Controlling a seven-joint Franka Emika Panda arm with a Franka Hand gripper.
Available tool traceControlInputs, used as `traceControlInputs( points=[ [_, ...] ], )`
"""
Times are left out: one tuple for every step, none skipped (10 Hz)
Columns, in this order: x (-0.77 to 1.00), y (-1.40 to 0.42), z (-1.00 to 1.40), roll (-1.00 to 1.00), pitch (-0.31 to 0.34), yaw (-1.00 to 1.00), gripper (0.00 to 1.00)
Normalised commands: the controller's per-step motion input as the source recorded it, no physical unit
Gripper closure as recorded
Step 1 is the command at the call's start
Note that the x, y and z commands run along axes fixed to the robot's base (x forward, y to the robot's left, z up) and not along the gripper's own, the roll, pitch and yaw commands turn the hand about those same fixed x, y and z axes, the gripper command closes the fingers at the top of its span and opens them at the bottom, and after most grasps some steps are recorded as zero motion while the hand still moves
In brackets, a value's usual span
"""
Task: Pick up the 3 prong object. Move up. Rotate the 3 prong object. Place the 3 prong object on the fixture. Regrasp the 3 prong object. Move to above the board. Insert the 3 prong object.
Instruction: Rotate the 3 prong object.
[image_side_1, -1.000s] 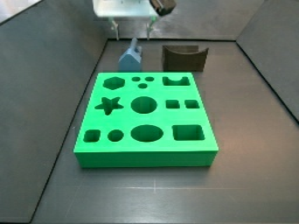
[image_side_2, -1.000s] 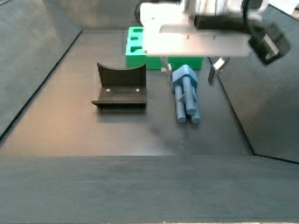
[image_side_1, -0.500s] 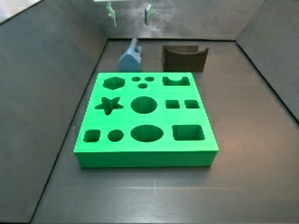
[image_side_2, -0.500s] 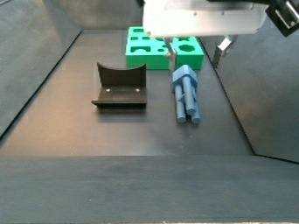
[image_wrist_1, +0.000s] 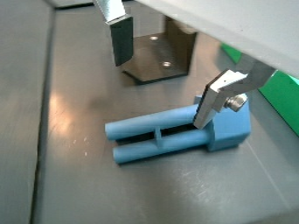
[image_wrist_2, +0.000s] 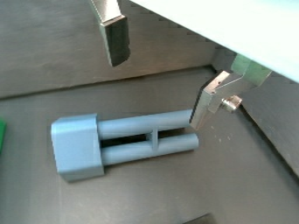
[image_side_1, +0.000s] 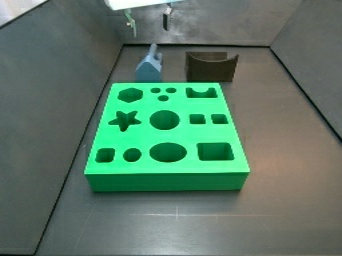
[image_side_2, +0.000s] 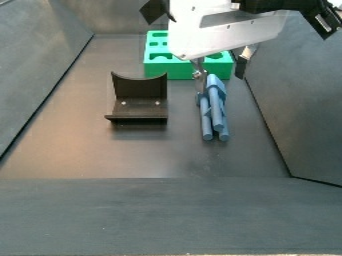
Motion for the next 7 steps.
traceControlInputs(
  points=[
    [0.03, 0.00, -0.04, 0.00, -0.004, 1.00, 0.00],
    [0.03, 0.00, -0.03, 0.00, -0.005, 1.00, 0.00],
    [0.03, 0.00, -0.03, 0.00, -0.005, 1.00, 0.00],
    [0.03, 0.00, -0.03, 0.00, -0.005, 1.00, 0.00],
    [0.03, 0.00, -0.03, 0.00, -0.005, 1.00, 0.00],
    [0.03, 0.00, -0.03, 0.00, -0.005, 1.00, 0.00],
    [0.03, 0.00, -0.03, 0.00, -0.006, 1.00, 0.00]
  ],
)
